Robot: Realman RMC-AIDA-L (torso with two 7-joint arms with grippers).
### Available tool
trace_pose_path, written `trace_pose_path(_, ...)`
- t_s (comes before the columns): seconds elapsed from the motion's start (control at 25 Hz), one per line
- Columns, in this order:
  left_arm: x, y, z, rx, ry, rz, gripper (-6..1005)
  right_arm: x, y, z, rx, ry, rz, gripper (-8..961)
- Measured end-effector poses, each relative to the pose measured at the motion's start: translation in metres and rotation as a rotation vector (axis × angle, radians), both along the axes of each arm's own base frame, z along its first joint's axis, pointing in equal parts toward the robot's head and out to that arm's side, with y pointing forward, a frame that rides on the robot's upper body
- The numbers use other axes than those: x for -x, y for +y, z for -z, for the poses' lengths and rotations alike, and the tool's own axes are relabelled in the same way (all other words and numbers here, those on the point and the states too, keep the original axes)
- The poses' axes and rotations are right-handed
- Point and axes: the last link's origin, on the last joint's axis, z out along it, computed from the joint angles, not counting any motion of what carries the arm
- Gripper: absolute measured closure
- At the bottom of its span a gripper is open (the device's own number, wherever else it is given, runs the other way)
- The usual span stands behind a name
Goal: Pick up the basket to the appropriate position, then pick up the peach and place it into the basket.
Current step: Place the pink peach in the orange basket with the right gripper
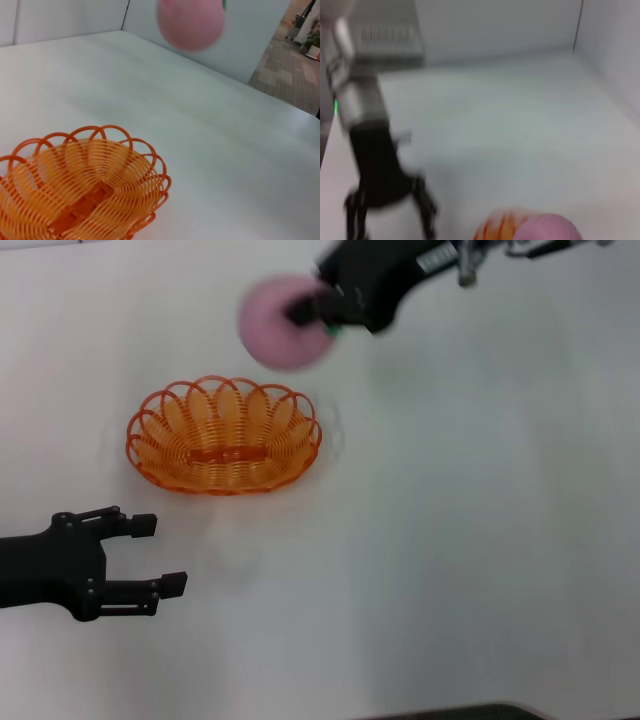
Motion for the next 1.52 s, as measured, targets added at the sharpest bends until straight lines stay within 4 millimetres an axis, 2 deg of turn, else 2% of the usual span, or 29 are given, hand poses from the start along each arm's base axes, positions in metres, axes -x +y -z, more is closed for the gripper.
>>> trace_pose_path(0.2,-0.001,0.001,0.000,0.001,0.001,0.005,108,0.003,0.001,-0.002,-0.076,0.251,-0.079,897)
trace_pose_path(0.28,-0.002,0.003,0.000,0.001,0.000,0.009,108,-0.003,0.001,0.001,-0.094,0.360,-0.095,897)
trace_pose_path(0.44,-0.004,0.004,0.000,0.002,-0.001,0.012,108,-0.029,0.000,0.020,-0.129,0.586,-0.090,898)
trace_pose_path(0.56,-0.003,0.005,0.001,-0.001,0.001,0.010,108,-0.052,-0.002,0.041,-0.172,0.657,-0.067,898)
trace_pose_path(0.76,-0.003,0.006,0.001,-0.005,0.000,0.009,108,-0.075,0.000,0.079,-0.195,0.574,0.012,898)
trace_pose_path(1.0,-0.003,0.006,0.001,-0.009,-0.003,0.008,107,-0.087,-0.002,0.120,-0.145,0.358,0.054,897)
trace_pose_path(1.16,-0.003,0.006,0.001,-0.010,-0.004,0.007,107,-0.089,-0.003,0.130,-0.101,0.272,0.081,897)
trace_pose_path(1.52,-0.002,0.005,0.006,-0.007,-0.016,-0.008,107,-0.090,-0.003,0.135,-0.084,0.231,0.096,898)
